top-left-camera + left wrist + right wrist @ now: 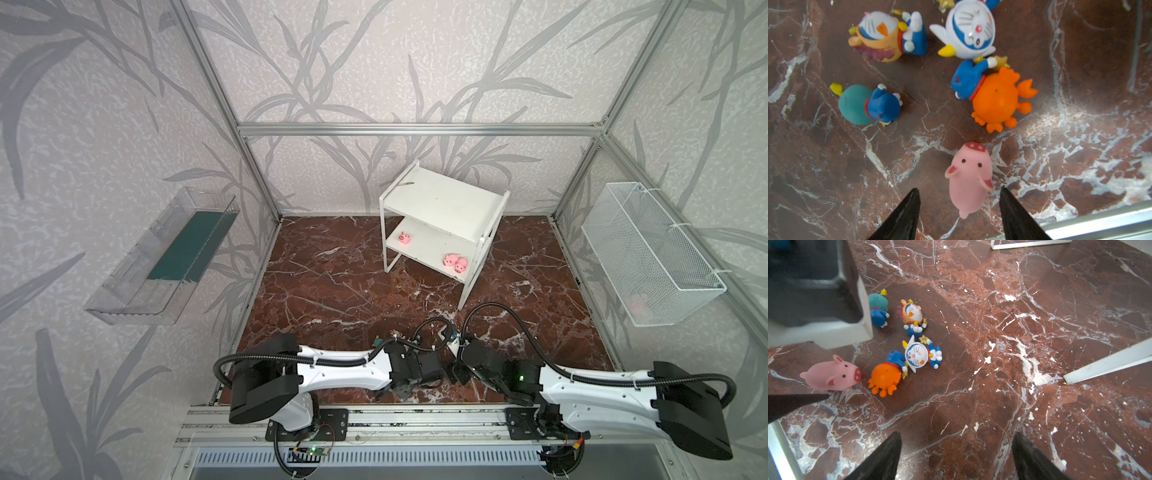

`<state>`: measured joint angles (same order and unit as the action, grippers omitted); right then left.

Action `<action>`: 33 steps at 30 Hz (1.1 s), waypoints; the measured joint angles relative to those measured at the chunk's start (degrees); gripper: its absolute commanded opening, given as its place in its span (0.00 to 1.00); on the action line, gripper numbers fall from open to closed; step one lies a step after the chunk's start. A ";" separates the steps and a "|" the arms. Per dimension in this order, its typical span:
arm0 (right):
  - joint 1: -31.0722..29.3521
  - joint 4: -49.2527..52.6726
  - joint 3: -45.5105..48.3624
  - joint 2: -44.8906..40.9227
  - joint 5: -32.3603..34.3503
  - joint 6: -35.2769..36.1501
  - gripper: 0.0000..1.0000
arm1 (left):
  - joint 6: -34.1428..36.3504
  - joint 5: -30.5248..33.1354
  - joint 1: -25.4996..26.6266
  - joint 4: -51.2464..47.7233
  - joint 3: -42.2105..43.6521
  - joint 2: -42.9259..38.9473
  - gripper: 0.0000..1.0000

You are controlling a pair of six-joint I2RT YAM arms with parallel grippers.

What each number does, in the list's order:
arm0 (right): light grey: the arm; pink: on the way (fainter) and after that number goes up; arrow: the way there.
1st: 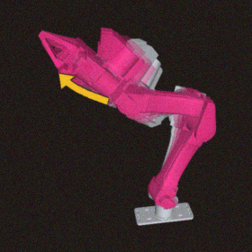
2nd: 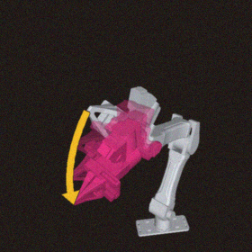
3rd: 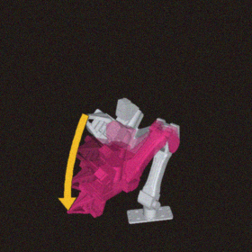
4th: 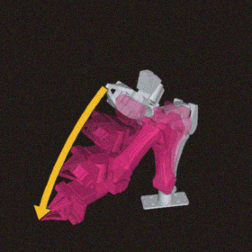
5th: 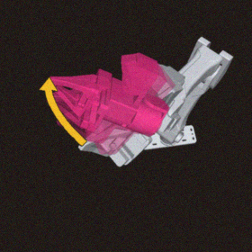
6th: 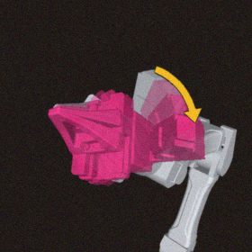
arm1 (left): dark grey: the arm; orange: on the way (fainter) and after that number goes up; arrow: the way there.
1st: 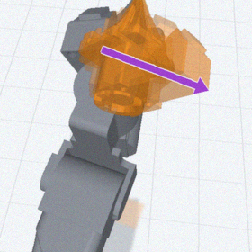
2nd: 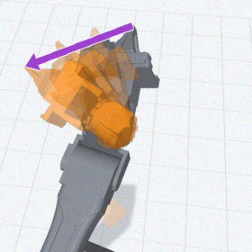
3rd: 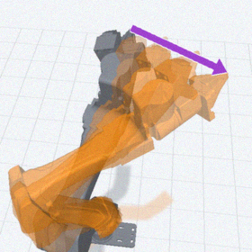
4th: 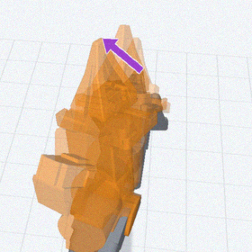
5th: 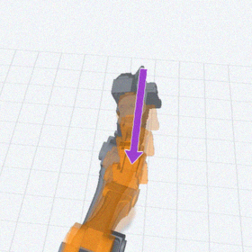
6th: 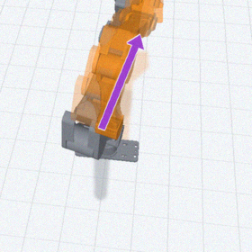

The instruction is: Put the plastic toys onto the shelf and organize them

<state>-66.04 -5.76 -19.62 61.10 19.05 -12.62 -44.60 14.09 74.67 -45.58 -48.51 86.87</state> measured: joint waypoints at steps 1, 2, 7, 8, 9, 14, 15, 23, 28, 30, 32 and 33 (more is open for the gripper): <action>0.00 0.00 0.00 0.02 0.00 0.00 0.84 | -0.04 0.04 0.00 -0.26 0.22 0.02 0.65; 0.00 0.00 0.00 0.04 0.00 0.00 0.84 | -0.07 0.04 0.00 -0.59 0.42 0.02 0.65; 0.00 0.02 0.00 0.04 0.00 0.00 0.84 | -0.11 0.07 -0.07 -1.16 1.16 0.07 0.66; 0.00 0.02 0.00 0.04 0.00 0.00 0.84 | -0.15 0.15 -0.13 -1.36 1.44 0.07 0.66; 0.00 0.02 0.00 0.04 0.00 0.00 0.84 | -0.24 0.44 -0.33 -1.60 1.70 0.07 0.66; 0.00 -0.02 0.00 0.13 0.00 0.00 0.84 | -0.39 1.33 -2.43 -2.36 3.06 0.07 0.66; 0.00 -0.04 0.00 0.20 0.00 0.02 0.84 | -0.26 1.44 -3.15 -2.43 3.32 0.04 0.66; 0.02 -0.02 0.00 0.33 0.02 0.07 0.84 | 2.67 2.67 -8.94 -1.97 3.67 -1.33 0.66; 0.11 0.00 0.00 0.33 0.02 0.09 0.84 | 5.16 2.93 -11.72 -0.83 3.65 -1.40 0.66; 0.17 0.00 0.00 0.33 0.02 0.13 0.84 | 5.97 2.97 -12.11 -0.72 3.56 -1.33 0.66; 0.28 0.00 0.00 0.33 0.02 0.22 0.85 | 6.23 2.95 -12.17 -0.70 3.54 -1.33 0.66; 0.37 0.00 0.00 0.33 0.02 0.22 0.85 | 6.25 2.89 -12.17 -0.72 3.54 -1.36 0.66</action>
<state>-65.67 -5.76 -19.62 61.43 19.07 -12.40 -38.35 16.97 62.50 -46.30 -44.97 85.52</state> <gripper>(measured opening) 0.845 0.659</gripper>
